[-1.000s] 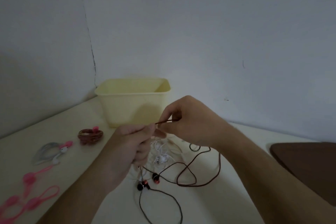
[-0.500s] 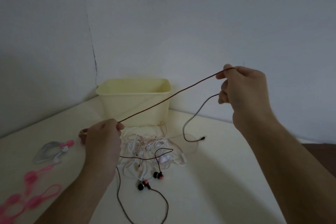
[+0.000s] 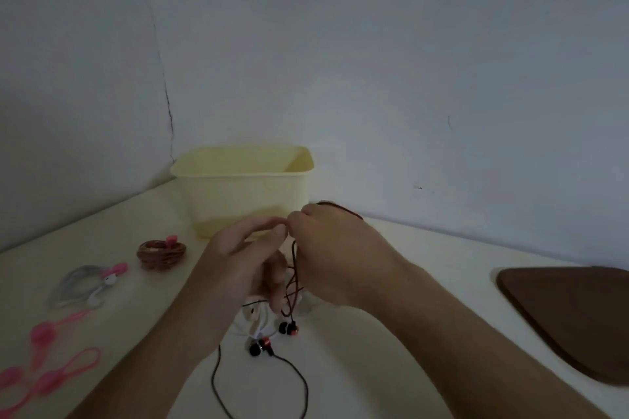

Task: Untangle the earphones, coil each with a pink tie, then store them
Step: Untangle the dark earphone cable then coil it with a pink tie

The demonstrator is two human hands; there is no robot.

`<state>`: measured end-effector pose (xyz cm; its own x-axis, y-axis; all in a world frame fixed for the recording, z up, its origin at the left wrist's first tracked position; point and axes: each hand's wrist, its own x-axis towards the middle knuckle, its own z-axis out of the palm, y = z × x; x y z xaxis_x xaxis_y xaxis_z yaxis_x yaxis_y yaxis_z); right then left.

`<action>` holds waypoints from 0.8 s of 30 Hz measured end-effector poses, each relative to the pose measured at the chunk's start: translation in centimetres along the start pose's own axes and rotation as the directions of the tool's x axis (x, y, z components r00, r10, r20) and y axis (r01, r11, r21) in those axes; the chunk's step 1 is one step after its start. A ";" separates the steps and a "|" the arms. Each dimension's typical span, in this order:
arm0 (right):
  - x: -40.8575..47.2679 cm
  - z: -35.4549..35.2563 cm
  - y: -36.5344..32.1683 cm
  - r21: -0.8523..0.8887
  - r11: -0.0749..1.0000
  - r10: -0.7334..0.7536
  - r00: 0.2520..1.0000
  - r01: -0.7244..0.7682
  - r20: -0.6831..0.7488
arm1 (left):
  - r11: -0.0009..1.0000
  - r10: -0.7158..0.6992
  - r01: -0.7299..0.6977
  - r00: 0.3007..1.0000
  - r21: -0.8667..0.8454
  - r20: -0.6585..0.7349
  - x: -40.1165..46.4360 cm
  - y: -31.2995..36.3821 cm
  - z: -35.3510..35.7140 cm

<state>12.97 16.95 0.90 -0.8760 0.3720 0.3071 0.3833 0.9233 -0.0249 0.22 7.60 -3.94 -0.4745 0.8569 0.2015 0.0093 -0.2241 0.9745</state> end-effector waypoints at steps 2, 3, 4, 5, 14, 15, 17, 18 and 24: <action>0.1 0.5 0.5 0.013 1.000 0.006 0.999 -0.007 0.032 | 1.000 -0.019 0.019 0.999 0.002 0.031 -0.5 0.5 -0.1; 0.2 0.7 0.6 0.030 1.000 0.007 1.000 -0.008 0.028 | 1.000 -0.013 0.012 0.999 0.017 0.038 -0.5 0.5 -0.2; 0.3 0.9 0.7 0.047 0.999 0.010 0.999 -0.012 0.031 | 0.999 -0.014 0.012 0.999 0.051 0.035 -0.5 0.6 -0.2; 0.3 1.0 0.7 0.076 0.997 0.012 0.999 -0.015 0.032 | 0.996 -0.037 0.036 0.999 0.081 0.019 -0.3 0.7 -0.1; 0.3 1.5 0.9 0.200 0.979 -0.033 0.999 0.025 0.035 | 0.990 -0.091 0.105 0.986 -0.091 0.141 -0.2 0.2 -0.8; 0.3 1.5 0.8 0.211 0.977 -0.051 0.998 0.040 0.048 | 0.992 -0.084 0.097 0.983 -0.077 0.162 -0.2 0.1 -0.9; 0.3 1.6 0.5 0.204 0.977 -0.081 0.995 0.066 0.066 | 0.993 -0.087 0.100 0.976 -0.056 0.198 -0.3 0.0 -0.8; 0.3 1.7 0.4 0.198 0.977 -0.092 0.993 0.077 0.069 | 0.993 -0.093 0.105 0.974 -0.049 0.207 -0.3 -0.1 -0.8; 0.6 1.5 1.3 0.216 0.973 -0.082 0.997 0.076 0.016 | 0.997 -0.075 0.067 0.976 0.049 0.203 -0.1 -0.1 -0.6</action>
<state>12.52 18.46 -0.35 -0.9089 0.2967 0.2931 0.2428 0.9479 -0.2064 -0.28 7.25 -4.16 -0.2850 0.9477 0.1433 0.0209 -0.1433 0.9895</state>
